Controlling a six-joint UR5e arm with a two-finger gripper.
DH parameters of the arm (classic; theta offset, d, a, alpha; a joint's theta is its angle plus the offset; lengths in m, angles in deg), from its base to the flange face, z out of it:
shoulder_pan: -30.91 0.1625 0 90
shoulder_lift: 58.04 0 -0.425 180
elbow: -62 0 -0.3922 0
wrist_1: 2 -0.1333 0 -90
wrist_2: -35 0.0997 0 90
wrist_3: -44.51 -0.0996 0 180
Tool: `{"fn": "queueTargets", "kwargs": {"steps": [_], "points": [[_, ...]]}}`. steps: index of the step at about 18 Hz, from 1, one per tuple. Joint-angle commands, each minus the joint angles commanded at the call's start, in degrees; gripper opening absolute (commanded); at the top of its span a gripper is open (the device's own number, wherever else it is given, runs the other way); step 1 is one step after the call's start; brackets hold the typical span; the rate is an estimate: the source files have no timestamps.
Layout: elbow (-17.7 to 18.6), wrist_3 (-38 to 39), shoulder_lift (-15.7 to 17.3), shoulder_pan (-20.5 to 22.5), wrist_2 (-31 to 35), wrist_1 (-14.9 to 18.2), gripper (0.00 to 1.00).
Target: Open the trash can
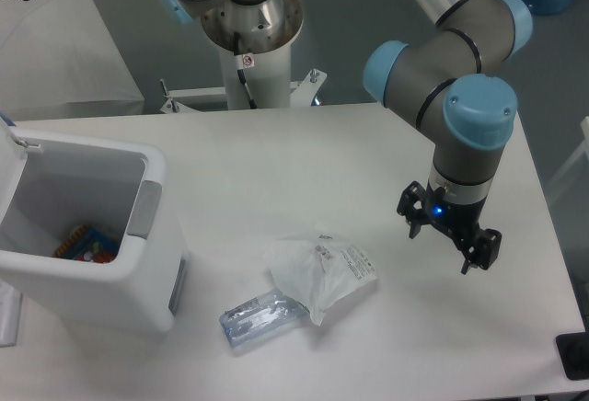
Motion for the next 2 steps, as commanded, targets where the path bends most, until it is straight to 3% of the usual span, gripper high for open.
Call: {"fn": "queueTargets", "kwargs": {"steps": [2], "points": [[-1.1, -0.4, 0.0, -0.1, 0.9, 1.2, 1.00]]}}
